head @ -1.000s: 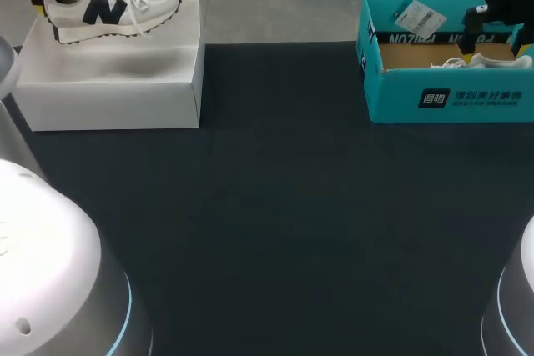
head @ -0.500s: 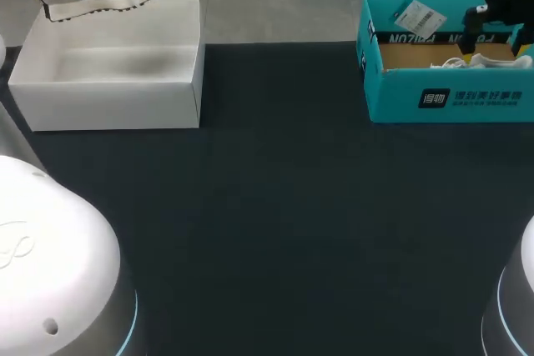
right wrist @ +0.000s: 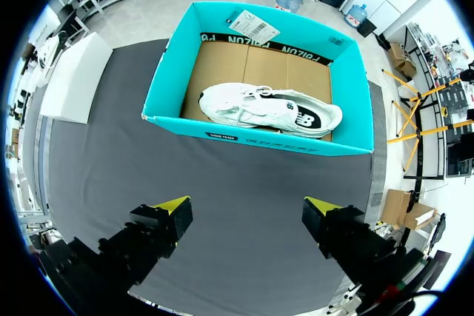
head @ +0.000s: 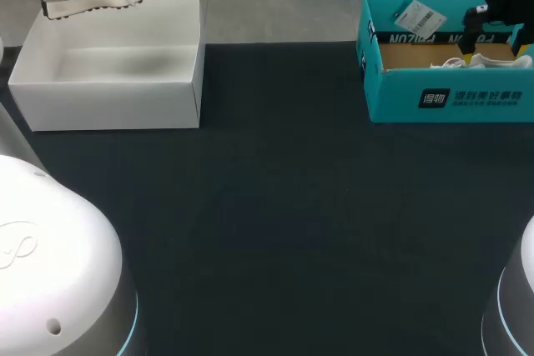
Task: Take the shoe out of the shoebox, open the shoe tongue, remove and reinsert the insole, then place the shoe into the shoebox
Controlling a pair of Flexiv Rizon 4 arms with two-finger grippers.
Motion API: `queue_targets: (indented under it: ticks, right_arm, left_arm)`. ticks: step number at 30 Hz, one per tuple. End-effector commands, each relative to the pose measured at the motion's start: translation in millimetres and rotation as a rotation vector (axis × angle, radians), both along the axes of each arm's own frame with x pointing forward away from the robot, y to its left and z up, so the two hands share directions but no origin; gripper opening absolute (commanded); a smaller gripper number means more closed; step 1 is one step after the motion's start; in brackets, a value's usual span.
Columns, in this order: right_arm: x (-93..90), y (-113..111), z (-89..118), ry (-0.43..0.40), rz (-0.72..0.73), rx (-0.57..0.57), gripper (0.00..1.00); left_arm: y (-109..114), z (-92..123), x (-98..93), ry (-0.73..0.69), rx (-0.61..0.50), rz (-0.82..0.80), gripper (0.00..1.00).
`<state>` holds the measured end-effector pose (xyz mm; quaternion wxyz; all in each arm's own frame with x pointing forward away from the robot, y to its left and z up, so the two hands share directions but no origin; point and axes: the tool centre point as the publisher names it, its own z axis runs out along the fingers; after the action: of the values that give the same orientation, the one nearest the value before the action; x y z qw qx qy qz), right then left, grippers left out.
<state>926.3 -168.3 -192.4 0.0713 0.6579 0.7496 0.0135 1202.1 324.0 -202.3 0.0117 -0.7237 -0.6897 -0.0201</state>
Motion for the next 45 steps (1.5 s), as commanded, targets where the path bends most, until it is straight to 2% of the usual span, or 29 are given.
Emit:
queue_targets:
  ticks: [1,13,25,36,45]
  right_arm:
    - [-1.0,-0.1,-0.6,-0.003,0.0,0.0,1.0]
    - [-1.0,-0.1,-0.6,-0.003,0.0,0.0,1.0]
    - [-1.0,-0.1,-0.6,-0.003,0.0,0.0,1.0]
    - [-1.0,-0.1,-0.6,-0.003,0.0,0.0,1.0]
    - [-1.0,-0.1,-0.6,-0.003,0.0,0.0,1.0]
  left_arm:
    - [1.0,3.1,2.3,0.006,-0.003,-0.001,0.0]
    - [-38.1,23.8,-53.2,-0.054,0.11,0.037,0.0]
    - [-68.0,38.9,-121.3,-0.117,0.134,0.048,0.0]
    - [-99.1,46.0,-167.7,-0.143,0.129,0.038,0.0]
    - [-128.3,54.1,-212.8,-0.182,0.101,0.021,0.0]
